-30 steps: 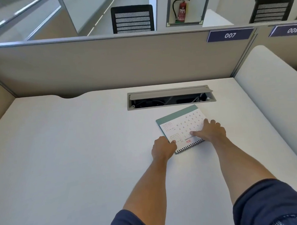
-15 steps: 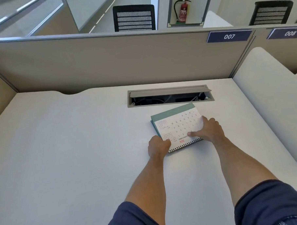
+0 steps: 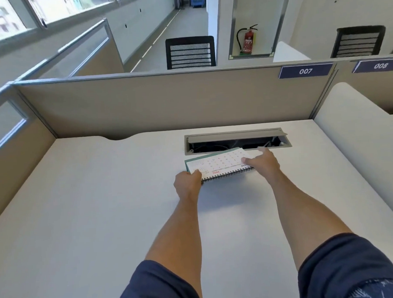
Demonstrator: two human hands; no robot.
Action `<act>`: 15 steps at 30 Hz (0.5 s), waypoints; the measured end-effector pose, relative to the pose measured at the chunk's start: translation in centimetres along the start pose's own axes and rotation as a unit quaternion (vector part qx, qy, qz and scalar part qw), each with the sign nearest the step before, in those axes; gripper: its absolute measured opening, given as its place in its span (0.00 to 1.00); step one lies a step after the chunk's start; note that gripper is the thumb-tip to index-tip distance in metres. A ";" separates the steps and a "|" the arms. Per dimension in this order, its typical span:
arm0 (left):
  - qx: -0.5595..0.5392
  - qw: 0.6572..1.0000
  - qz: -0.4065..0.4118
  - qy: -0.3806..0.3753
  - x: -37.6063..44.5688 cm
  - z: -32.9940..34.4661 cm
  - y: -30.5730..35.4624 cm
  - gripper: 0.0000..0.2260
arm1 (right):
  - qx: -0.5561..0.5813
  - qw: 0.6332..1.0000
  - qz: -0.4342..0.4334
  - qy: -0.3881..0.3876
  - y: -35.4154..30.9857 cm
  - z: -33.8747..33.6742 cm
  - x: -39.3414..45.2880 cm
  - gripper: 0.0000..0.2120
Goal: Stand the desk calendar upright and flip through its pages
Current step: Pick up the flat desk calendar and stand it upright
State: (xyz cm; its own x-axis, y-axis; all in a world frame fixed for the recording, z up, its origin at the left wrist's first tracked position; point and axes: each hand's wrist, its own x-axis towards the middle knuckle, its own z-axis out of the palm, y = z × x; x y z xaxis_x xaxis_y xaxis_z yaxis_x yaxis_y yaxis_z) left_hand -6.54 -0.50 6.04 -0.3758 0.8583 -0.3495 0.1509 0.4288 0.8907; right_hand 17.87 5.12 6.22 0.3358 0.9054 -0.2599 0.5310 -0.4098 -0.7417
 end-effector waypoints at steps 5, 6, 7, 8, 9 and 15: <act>0.031 0.999 0.017 0.038 0.3 -3.8 1.9 0.11 | 0.151 0.988 -0.030 -0.017 -3.3 2.7 -1.4 0.36; 0.030 0.998 0.015 0.048 0.5 -4.3 2.2 0.10 | 0.166 0.985 -0.037 -0.018 -3.9 3.3 -1.7 0.35; 0.022 0.998 0.012 0.059 0.7 -4.9 2.3 0.10 | 0.175 0.984 -0.042 -0.019 -4.4 3.9 -1.9 0.35; 0.010 0.998 0.007 0.069 1.0 -5.4 2.5 0.10 | 0.179 0.982 -0.048 -0.021 -5.0 4.5 -2.1 0.34; -0.001 0.997 0.002 0.077 1.3 -6.0 2.5 0.11 | 0.181 0.982 -0.056 -0.024 -5.6 5.1 -2.2 0.34; 0.002 0.995 0.004 0.102 5.0 -8.9 2.3 0.22 | 0.165 0.978 -0.115 -0.053 -9.0 8.7 -2.6 0.29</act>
State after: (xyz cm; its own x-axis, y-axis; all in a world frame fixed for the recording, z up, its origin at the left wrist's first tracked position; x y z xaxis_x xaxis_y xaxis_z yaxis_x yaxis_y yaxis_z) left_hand -16.17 2.27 8.89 -0.5529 0.7861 -0.2762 0.1579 0.4243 0.8916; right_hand 5.48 7.36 8.19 0.1446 0.9831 -0.1125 0.2974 -0.1516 -0.9426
